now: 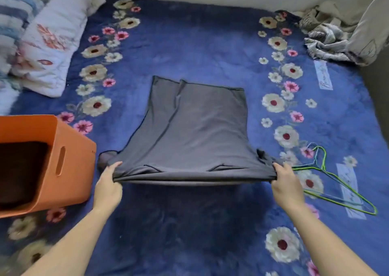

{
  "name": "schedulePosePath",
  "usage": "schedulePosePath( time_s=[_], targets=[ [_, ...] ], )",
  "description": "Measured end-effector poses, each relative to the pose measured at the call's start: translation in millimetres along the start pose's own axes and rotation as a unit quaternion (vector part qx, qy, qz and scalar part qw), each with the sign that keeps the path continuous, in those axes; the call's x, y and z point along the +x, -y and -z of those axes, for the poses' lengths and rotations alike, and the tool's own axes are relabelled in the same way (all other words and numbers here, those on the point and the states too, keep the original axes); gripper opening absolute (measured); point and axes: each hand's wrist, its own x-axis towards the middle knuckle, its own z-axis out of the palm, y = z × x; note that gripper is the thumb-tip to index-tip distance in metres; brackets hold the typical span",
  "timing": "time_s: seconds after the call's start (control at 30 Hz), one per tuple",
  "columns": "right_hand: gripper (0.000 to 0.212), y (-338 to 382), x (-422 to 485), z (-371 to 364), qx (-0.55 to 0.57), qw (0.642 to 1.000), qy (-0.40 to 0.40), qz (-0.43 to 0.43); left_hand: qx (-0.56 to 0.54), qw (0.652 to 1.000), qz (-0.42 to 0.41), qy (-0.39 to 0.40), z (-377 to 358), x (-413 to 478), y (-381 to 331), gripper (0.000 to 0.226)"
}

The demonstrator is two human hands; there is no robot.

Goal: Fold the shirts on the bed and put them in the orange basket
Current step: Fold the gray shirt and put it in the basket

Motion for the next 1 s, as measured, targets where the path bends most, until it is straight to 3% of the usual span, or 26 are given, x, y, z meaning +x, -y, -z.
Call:
schedulePosePath(
  time_s=[0.1, 0.2, 0.27, 0.33, 0.4, 0.47, 0.53, 0.6, 0.67, 0.73, 0.77, 0.83, 0.87, 0.93, 1.0],
  targets=[
    [0.055, -24.5, -19.9, -56.6, -0.056, 0.996, 0.067, -0.005, 0.11, 0.991, -0.008, 0.069, -22.8, -8.4, 55.2, 0.07],
    [0.055, -48.9, -41.3, -109.6, -0.153, 0.977, 0.149, 0.007, 0.297, 0.94, -0.044, 0.161, -48.8, -16.5, 106.8, 0.067],
    [0.051, -61.2, -55.7, -131.8, -0.195, 0.966, 0.17, 0.004, 0.394, 0.9, -0.051, 0.181, -62.2, -26.7, 126.1, 0.063],
    [0.043, -60.8, -68.4, -142.5, -0.222, 0.959, 0.175, -0.029, 0.429, 0.887, -0.028, 0.168, -73.8, -39.3, 126.5, 0.063],
    [0.043, -52.1, -76.2, -153.4, -0.223, 0.964, 0.139, -0.036, 0.396, 0.906, -0.065, 0.133, -89.0, -50.1, 121.6, 0.071],
    [0.056, -39.6, -78.5, -170.4, -0.152, 0.983, 0.1, 0.017, 0.343, 0.918, -0.16, 0.12, -109.8, -57.5, 122.2, 0.077],
    [0.071, -25.3, -77.2, -184.8, -0.097, 0.986, 0.102, 0.088, 0.31, 0.917, -0.204, 0.144, -127.6, -60.5, 118.2, 0.084],
    [0.076, -7.3, -70.7, -194.7, -0.037, 0.985, 0.13, 0.106, 0.237, 0.953, -0.125, 0.137, -142.8, -59.3, 105.3, 0.087],
    [0.071, 8.3, -62.0, -203.8, 0.047, 0.985, 0.15, 0.069, 0.124, 0.988, 0.019, 0.092, -151.8, -52.3, 89.8, 0.089],
    [0.038, 15.9, -56.4, -207.5, 0.145, 0.977, 0.15, 0.039, 0.039, 0.992, 0.106, 0.064, -151.6, -41.6, 83.4, 0.068],
    [0.019, 13.6, -57.2, -210.8, 0.163, 0.975, 0.142, 0.06, 0.033, 0.994, 0.084, 0.062, -148.9, -39.9, 84.7, 0.047],
    [0.02, 2.6, -67.1, -213.2, 0.085, 0.968, 0.074, 0.223, 0.077, 0.993, -0.028, 0.082, -139.0, -47.5, 95.9, 0.014],
    [0.019, -6.8, -76.3, -213.5, 0.024, 0.95, 0.043, 0.307, 0.111, 0.985, -0.083, 0.101, -134.5, -54.0, 104.6, 0.014],
    [0.024, -31.8, -99.2, -219.4, -0.069, 0.902, 0.066, 0.422, 0.214, 0.949, -0.186, 0.137, -125.7, -68.0, 129.6, 0.02],
    [0.032, -58.1, -118.6, -229.9, -0.121, 0.874, 0.128, 0.454, 0.303, 0.902, -0.244, 0.187, -118.9, -82.1, 156.7, 0.026]
  ],
)
